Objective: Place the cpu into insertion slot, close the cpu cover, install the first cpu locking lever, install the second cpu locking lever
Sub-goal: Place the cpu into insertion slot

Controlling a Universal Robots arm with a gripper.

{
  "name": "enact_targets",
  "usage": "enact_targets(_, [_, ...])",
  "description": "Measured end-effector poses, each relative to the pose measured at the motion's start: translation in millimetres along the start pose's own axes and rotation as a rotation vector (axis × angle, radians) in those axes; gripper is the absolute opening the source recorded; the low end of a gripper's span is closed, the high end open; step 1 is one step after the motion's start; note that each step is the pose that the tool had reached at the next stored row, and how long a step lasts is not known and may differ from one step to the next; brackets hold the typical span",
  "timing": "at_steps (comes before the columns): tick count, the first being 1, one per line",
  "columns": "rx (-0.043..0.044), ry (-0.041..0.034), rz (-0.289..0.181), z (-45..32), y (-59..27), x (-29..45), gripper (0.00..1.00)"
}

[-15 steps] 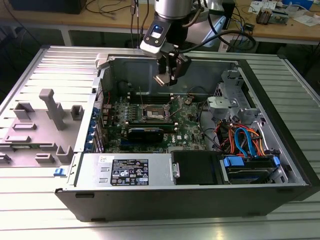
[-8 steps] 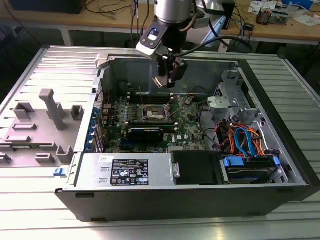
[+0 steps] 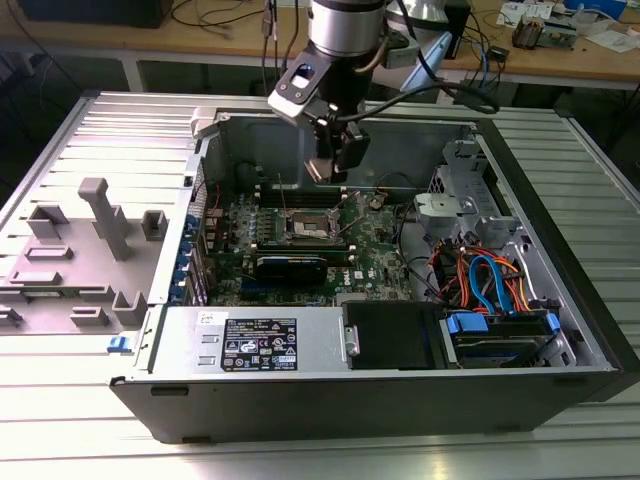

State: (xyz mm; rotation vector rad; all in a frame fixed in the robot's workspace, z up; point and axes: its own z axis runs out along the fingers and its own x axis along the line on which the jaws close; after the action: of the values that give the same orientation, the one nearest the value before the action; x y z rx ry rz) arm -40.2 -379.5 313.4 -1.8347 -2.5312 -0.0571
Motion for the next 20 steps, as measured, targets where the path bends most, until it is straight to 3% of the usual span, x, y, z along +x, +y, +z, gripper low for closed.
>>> enact_targets(8, [0.0081,-0.0012,0.113,9.0,-0.2,-0.3,0.54])
enact_targets(17, [0.0143,-0.0046,0.275,22.8,-0.5,-0.8,0.54])
enact_targets(20, [0.0157,-0.0045,0.288,23.8,-0.5,-0.8,0.54])
